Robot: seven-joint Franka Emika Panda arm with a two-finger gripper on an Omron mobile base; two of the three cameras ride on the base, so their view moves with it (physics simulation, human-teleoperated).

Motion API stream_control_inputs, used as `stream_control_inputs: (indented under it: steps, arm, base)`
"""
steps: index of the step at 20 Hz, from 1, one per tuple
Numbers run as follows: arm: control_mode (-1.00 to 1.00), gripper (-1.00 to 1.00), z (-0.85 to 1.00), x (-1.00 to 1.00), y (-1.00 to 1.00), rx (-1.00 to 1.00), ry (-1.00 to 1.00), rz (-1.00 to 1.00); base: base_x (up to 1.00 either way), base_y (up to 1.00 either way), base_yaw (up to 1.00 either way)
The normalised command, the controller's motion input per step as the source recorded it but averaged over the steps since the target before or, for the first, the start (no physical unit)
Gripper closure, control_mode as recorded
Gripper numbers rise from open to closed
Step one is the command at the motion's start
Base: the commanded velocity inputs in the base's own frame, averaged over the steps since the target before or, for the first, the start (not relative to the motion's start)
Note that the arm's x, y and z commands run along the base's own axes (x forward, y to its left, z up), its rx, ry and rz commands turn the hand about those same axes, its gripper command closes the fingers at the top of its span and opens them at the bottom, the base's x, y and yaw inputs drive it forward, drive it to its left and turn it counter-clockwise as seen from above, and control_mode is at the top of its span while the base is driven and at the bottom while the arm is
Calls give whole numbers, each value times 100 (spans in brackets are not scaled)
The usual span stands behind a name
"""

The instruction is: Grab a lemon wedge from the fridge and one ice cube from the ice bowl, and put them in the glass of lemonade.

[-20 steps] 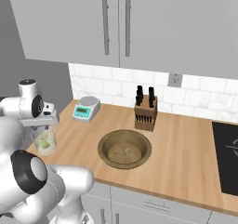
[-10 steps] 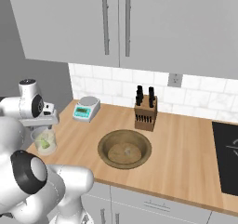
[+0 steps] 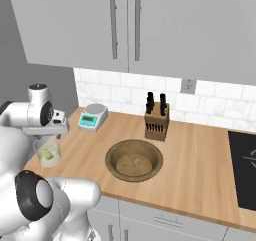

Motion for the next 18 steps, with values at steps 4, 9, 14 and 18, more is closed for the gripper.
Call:
stream_control_inputs:
  steps: [4, 9, 14, 18]
  arm:
    - [-100, -100, 6, -5, -62, 10, 0, 0]
    - [-100, -100, 37, -19, -64, 5, 3, 0]
    - [-100, -100, 70, -41, -65, 0, 13, 0]
    - [-100, -100, 0, -46, -46, 3, -1, -1]
  base:
    - [0, 0, 0]
    - [0, 0, 0]
    - [0, 0, 0]
    - [0, 0, 0]
